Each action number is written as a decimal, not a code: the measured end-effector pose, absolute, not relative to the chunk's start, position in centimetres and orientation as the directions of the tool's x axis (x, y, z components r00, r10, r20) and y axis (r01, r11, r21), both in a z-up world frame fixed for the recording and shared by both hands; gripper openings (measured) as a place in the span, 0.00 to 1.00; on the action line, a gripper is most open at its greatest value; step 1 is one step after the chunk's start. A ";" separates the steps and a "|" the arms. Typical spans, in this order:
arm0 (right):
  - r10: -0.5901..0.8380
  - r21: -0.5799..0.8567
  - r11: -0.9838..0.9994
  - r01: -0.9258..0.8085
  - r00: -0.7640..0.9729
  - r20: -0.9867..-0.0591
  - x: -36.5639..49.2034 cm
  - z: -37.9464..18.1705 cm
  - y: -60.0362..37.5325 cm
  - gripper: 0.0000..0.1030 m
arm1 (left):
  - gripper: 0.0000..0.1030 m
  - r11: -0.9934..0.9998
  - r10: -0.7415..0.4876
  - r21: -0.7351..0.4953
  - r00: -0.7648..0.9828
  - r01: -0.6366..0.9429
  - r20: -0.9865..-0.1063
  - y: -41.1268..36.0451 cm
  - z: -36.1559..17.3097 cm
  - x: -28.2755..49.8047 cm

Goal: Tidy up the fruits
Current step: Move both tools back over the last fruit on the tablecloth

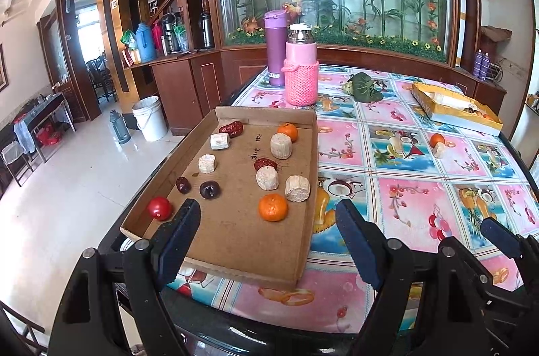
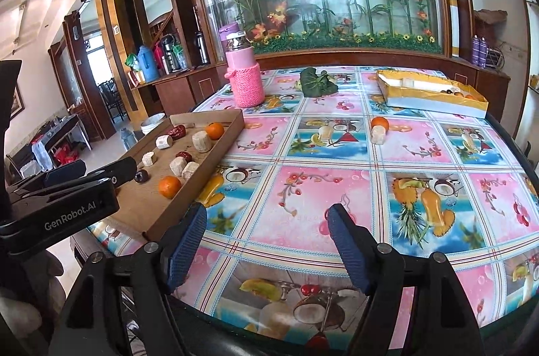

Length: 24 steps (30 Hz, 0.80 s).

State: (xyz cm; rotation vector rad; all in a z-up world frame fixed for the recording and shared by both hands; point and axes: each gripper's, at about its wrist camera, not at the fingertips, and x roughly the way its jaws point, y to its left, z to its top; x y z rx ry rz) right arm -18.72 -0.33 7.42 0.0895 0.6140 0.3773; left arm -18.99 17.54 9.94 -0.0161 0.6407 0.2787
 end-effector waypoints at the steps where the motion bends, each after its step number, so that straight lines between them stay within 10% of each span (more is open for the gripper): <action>1: 0.371 0.195 0.928 -0.318 0.750 -0.548 -18.7 7.4 -0.3 0.76 | 0.80 0.963 0.250 0.071 0.764 -0.260 -0.595 17.5 9.9 -18.9; 24: 0.201 0.181 0.978 -0.108 0.733 -0.650 -10.5 7.3 -10.7 0.76 | 0.80 0.987 0.137 0.040 0.680 -0.156 -0.720 16.2 6.7 -12.8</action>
